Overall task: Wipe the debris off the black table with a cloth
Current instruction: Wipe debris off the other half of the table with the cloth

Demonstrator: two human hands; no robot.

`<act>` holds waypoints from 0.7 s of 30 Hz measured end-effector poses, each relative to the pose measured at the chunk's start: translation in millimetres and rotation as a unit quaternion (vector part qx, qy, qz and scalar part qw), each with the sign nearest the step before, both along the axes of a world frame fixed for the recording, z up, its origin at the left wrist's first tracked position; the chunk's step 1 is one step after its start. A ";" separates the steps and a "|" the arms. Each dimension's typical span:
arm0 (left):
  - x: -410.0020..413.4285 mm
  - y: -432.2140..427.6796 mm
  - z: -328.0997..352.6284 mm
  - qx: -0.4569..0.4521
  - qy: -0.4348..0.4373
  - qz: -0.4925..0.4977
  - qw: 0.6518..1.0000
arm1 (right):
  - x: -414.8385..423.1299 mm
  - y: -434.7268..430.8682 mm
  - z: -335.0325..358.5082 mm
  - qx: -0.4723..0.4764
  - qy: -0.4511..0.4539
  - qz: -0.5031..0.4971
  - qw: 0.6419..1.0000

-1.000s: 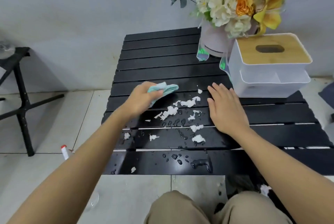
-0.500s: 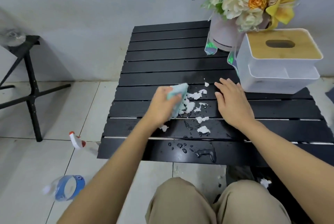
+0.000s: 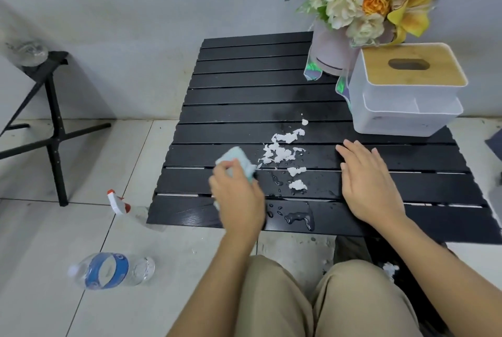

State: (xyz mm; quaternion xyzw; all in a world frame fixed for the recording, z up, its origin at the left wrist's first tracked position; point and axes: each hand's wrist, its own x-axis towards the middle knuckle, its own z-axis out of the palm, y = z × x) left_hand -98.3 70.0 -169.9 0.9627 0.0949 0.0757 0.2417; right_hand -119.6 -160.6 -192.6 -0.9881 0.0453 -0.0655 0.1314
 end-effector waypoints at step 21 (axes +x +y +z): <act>5.2 76.2 -7.5 0.082 -0.051 0.007 0.995 | -0.6 1.6 2.6 0.010 -0.025 -0.010 1.000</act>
